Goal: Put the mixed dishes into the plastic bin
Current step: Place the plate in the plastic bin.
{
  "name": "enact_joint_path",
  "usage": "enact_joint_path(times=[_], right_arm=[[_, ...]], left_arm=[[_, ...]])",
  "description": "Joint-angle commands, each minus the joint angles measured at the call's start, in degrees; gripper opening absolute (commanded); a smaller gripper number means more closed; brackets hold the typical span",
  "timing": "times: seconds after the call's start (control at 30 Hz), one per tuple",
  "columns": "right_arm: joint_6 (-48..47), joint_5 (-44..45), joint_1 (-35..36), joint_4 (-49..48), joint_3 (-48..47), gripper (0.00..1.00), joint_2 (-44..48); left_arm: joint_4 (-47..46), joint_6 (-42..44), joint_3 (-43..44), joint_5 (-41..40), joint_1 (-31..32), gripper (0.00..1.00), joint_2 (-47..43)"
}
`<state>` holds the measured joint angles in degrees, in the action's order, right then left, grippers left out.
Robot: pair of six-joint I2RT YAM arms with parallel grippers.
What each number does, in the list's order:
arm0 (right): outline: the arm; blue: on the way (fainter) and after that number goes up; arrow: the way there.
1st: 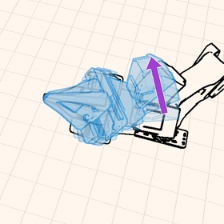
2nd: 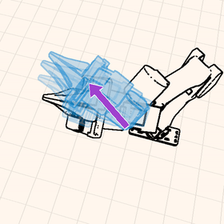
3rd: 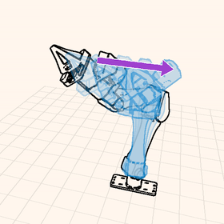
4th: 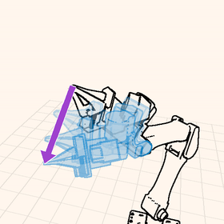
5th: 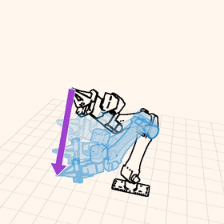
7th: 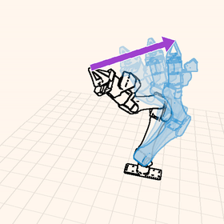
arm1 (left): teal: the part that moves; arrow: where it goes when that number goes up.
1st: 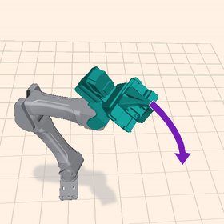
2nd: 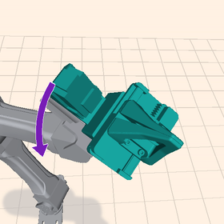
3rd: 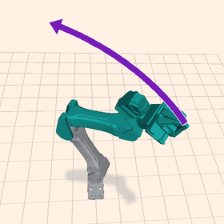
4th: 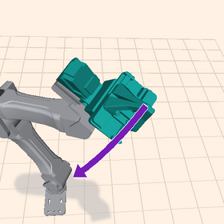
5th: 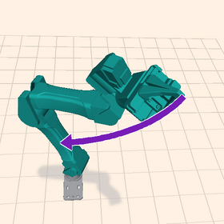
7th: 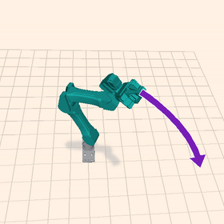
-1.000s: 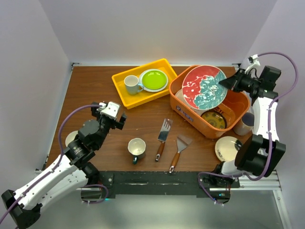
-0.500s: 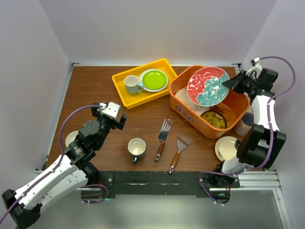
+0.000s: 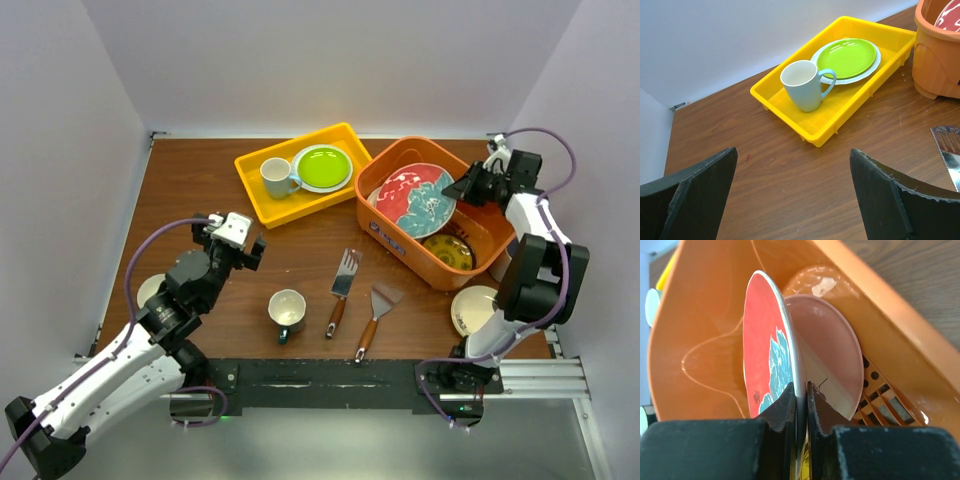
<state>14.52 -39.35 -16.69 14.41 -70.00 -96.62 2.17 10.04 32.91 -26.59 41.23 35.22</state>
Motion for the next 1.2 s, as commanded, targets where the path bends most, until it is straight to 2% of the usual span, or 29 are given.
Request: enact_joint_path(times=[0.0,0.3,1.17], right_arm=[[-0.46,-2.92,1.04,-4.22,-1.02,0.0,0.12],[-3.8,-1.52,1.83,-1.5,-1.54,0.06,-4.1],[-13.2,9.82,3.41,7.29,-5.41,0.47,-8.06]], left_arm=[[-3.32,-0.46,-0.3,0.4,-0.63,1.0,0.11],[-3.32,-0.38,-0.21,0.75,-0.89,1.0,0.37],[-3.32,-0.46,-0.21,1.63,-1.24,1.0,0.29]])
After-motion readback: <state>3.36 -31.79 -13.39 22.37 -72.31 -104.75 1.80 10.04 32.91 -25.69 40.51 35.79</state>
